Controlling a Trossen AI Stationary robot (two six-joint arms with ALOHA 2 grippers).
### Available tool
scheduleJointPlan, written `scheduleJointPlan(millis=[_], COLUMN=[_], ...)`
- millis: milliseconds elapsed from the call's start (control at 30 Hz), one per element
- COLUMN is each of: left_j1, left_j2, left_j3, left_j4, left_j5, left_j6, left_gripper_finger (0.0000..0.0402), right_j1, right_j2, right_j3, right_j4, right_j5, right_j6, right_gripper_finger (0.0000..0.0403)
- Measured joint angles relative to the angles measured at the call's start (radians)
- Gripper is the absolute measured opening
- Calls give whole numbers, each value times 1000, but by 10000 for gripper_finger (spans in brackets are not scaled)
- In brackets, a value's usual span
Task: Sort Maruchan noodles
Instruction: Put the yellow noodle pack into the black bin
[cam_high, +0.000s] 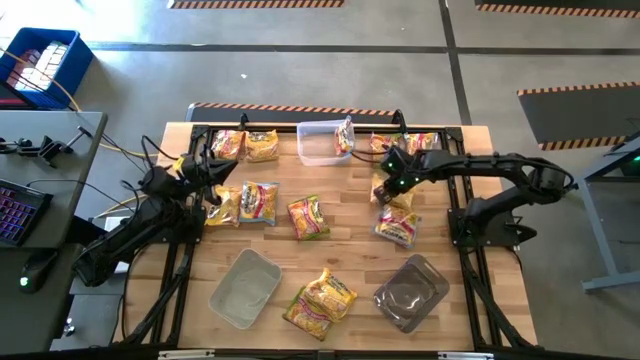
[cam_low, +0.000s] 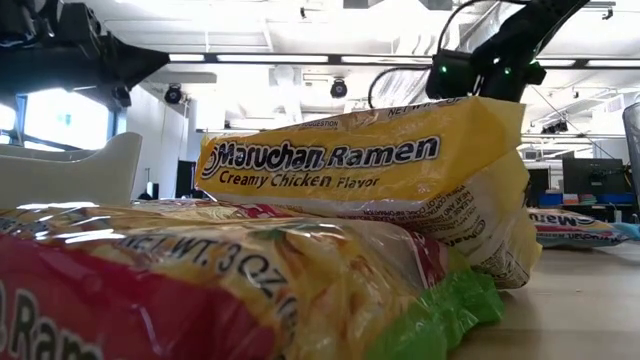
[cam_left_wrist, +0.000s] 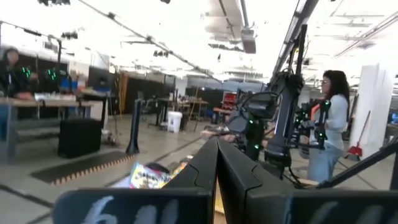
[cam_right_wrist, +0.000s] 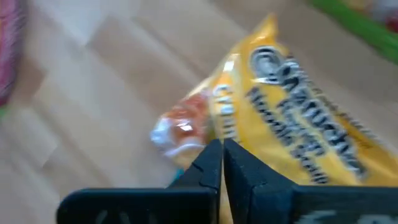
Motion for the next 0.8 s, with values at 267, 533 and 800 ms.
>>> scheduleJointPlan(millis=[267, 533, 800], left_j1=[0, 0, 0], left_j2=[0, 0, 0], left_j3=[0, 0, 0], left_j4=[-34, -64, -72], left_j5=[-8, -15, -18], left_j6=[3, 4, 35], left_gripper_finger=[3, 3, 3], right_j1=[-26, -209, -342], right_j2=[1, 130, 295], right_j3=[180, 230, 274], right_j4=[-187, -284, -303], right_j5=[-28, -155, -259], right_j6=[-205, -441, -630], right_gripper_finger=[121, 231, 255])
